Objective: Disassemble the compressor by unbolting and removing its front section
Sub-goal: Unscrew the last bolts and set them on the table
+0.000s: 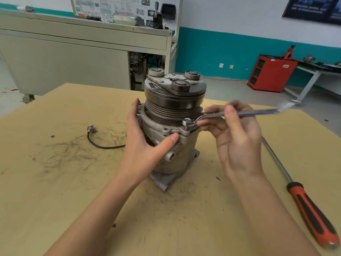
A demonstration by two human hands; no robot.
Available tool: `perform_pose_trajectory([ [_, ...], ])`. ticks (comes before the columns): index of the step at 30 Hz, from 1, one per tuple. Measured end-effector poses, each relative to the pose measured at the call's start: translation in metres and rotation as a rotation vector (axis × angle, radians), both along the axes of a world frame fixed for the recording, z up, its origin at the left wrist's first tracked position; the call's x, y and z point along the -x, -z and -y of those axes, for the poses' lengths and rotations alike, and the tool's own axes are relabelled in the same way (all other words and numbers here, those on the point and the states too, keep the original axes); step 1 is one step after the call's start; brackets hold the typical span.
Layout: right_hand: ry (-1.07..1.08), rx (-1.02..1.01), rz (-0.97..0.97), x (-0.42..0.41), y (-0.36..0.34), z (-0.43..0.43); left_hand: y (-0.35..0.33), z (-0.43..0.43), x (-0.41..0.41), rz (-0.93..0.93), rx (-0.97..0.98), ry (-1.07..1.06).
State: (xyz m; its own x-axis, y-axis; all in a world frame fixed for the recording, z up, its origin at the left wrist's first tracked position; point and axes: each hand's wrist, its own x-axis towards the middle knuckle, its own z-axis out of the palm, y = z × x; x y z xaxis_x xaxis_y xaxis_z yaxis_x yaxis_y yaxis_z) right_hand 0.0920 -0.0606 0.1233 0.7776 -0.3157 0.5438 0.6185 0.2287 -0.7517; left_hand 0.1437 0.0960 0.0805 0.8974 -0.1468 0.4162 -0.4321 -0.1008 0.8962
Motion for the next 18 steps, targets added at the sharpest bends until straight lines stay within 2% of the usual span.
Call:
perform_pose_trajectory([
  [3, -0.212, -0.243, -0.219, -0.012, -0.007, 0.008, -0.001, 0.000, 0.001, 0.004, -0.003, 0.001],
  [5, -0.230, -0.297, -0.228, -0.013, -0.008, 0.009, -0.001, 0.000, 0.001, 0.002, -0.004, 0.000],
  [8, -0.174, -0.255, -0.139, -0.002, -0.015, 0.013, -0.001, 0.000, 0.001, 0.003, -0.007, 0.002],
  [10, -0.098, -0.151, -0.075, 0.008, -0.021, 0.014, -0.001, -0.001, 0.000, -0.001, -0.009, 0.002],
  [15, 0.374, 0.351, 0.225, 0.027, -0.014, -0.006, 0.000, -0.001, 0.000, -0.004, -0.009, 0.010],
  [18, 0.462, 0.534, 0.360, 0.028, -0.003, -0.011, 0.000, -0.001, 0.000, 0.001, -0.002, 0.011],
])
